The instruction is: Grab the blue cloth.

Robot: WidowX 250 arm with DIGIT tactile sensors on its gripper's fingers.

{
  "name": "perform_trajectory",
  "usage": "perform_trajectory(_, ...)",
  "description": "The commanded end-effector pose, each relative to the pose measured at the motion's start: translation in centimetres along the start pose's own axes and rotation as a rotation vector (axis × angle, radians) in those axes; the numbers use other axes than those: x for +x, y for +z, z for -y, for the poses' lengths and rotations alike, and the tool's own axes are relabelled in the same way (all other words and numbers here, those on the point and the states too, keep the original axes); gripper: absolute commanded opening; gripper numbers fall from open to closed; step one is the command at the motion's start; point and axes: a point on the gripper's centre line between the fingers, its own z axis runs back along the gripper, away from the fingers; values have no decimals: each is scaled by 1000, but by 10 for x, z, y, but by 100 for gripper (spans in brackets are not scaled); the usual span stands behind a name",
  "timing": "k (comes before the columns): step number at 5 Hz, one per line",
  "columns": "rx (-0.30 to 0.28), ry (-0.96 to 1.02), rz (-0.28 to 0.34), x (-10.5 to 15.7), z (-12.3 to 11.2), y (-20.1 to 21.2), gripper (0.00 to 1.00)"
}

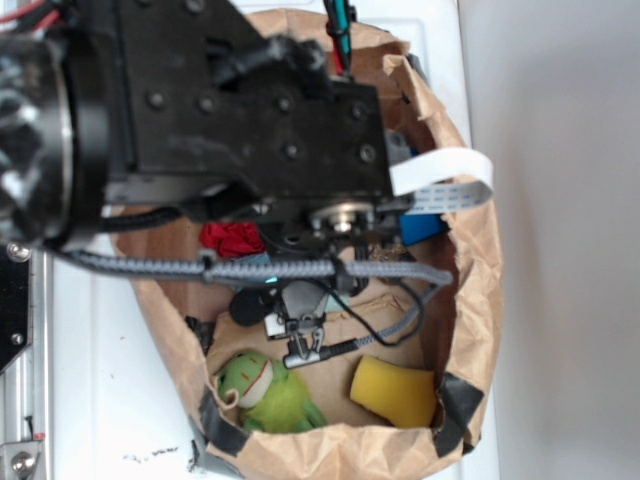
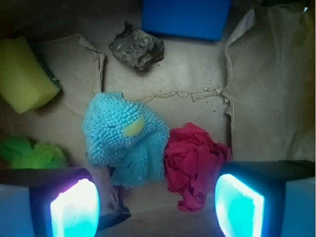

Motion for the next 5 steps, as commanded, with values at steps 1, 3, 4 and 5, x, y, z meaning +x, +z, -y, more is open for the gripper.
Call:
perform_trajectory(1, 11, 0, 88, 5, 17, -17, 100)
perform_trajectory(3, -51, 22, 74, 7, 42, -37, 100)
perform_trajectory(4, -69, 4, 45, 2, 53, -33, 100)
perform_trajectory(5, -84, -7, 46, -3, 59, -28, 100)
